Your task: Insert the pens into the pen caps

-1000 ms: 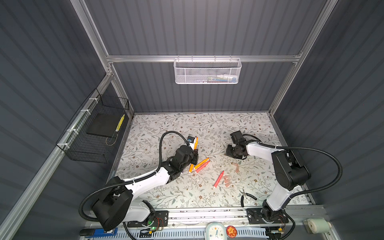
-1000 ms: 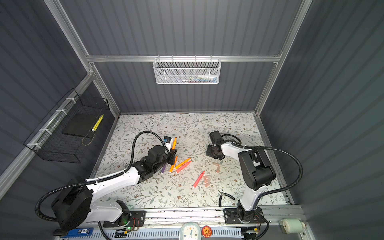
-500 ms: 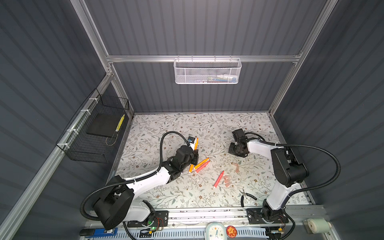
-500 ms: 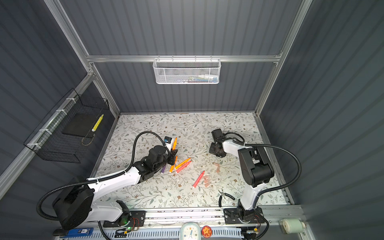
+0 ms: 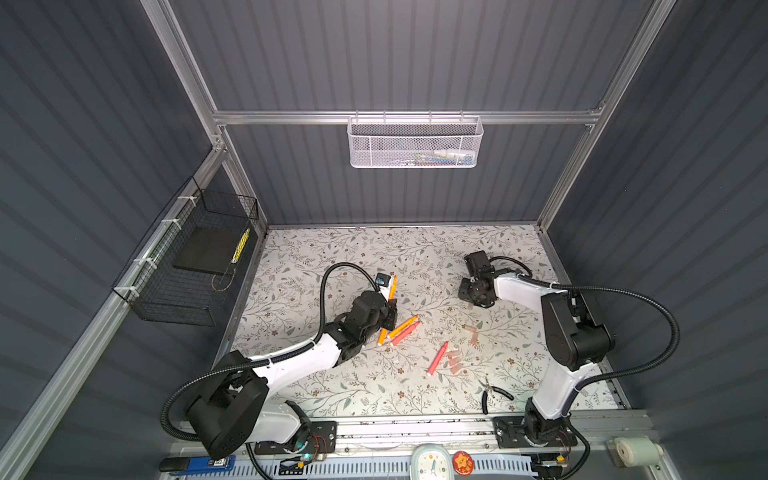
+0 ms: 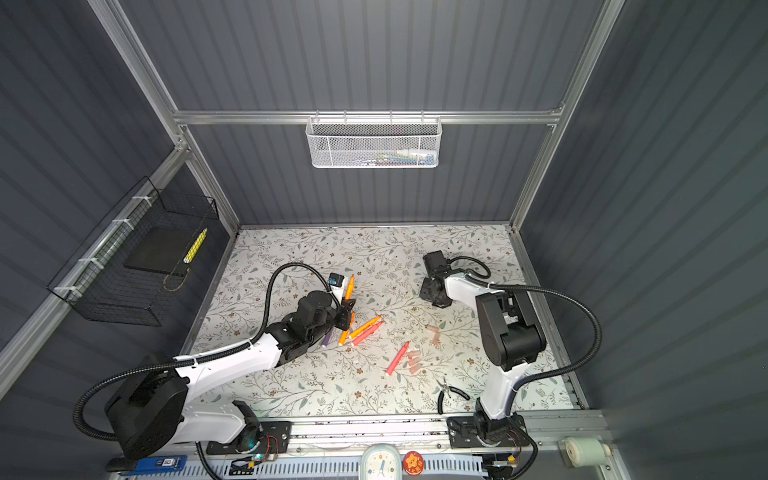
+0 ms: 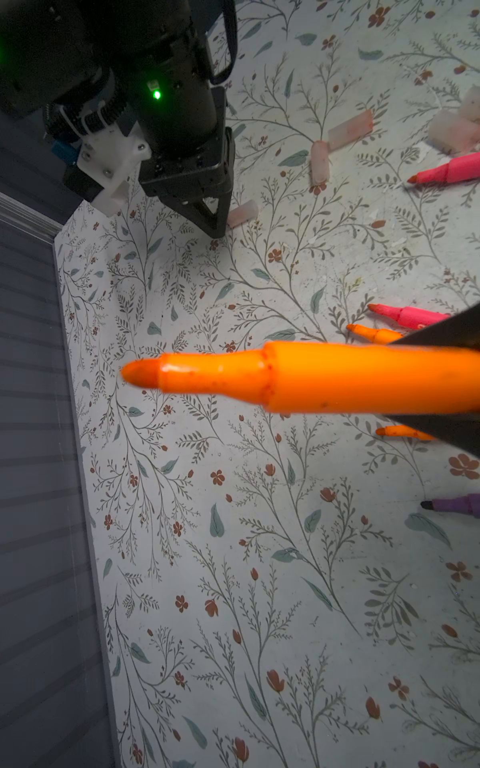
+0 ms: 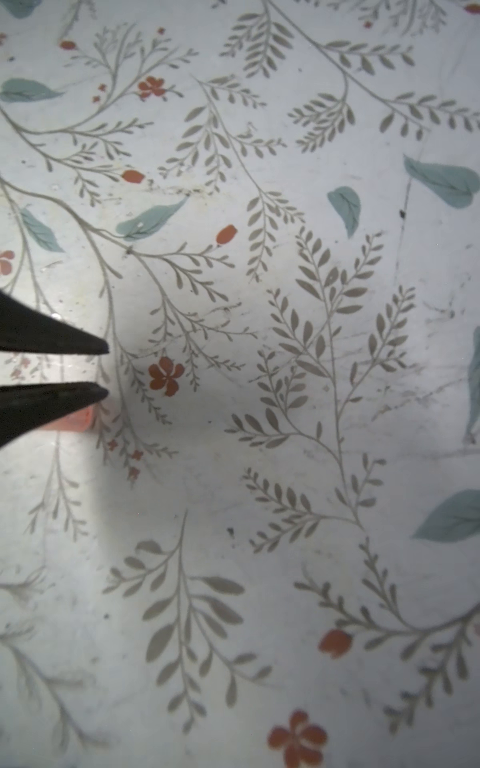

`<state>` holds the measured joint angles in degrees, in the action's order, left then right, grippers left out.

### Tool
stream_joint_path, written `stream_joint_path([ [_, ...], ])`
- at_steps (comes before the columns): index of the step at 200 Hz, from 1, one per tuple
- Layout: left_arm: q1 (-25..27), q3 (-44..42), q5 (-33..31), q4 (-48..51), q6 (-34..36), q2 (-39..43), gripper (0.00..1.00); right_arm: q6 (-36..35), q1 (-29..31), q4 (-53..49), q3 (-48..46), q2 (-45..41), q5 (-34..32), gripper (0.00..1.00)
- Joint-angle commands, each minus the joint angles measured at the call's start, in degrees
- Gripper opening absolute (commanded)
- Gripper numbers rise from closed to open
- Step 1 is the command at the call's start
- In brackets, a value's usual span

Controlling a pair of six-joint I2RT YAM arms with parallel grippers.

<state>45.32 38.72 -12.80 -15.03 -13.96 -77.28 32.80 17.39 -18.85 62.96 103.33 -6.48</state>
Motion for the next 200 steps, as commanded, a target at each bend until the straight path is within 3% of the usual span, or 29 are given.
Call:
stream_joint_path([
  [1,0.0,1.0,0.5,0.3,0.0,0.9,0.00,-1.3,-0.2,-0.5,-1.2,-4.3,-0.9,0.23],
  [15,0.0,0.8,0.2,0.3,0.1,1.1,0.00,-1.1,-0.2,-1.0,-2.2,-5.9,-1.8,0.27],
  [33,0.0,0.7,0.1,0.3,0.2,1.2,0.00,-0.5,-0.4,-1.5,-3.4,-7.3,-2.3,0.46],
  [44,0.0,0.7,0.0,0.3,0.2,1.2,0.00,-0.2,-0.7,-1.4,-4.0,-7.7,-2.2,0.52],
  [82,0.0,0.7,-0.1,0.4,0.3,1.3,0.00,0.7,-2.0,-1.7,-4.7,-6.9,0.4,0.63],
  [200,0.0,0.7,-0.4,0.5,0.3,1.7,0.00,-0.1,-0.7,-0.9,-2.9,-2.4,8.7,0.59],
])
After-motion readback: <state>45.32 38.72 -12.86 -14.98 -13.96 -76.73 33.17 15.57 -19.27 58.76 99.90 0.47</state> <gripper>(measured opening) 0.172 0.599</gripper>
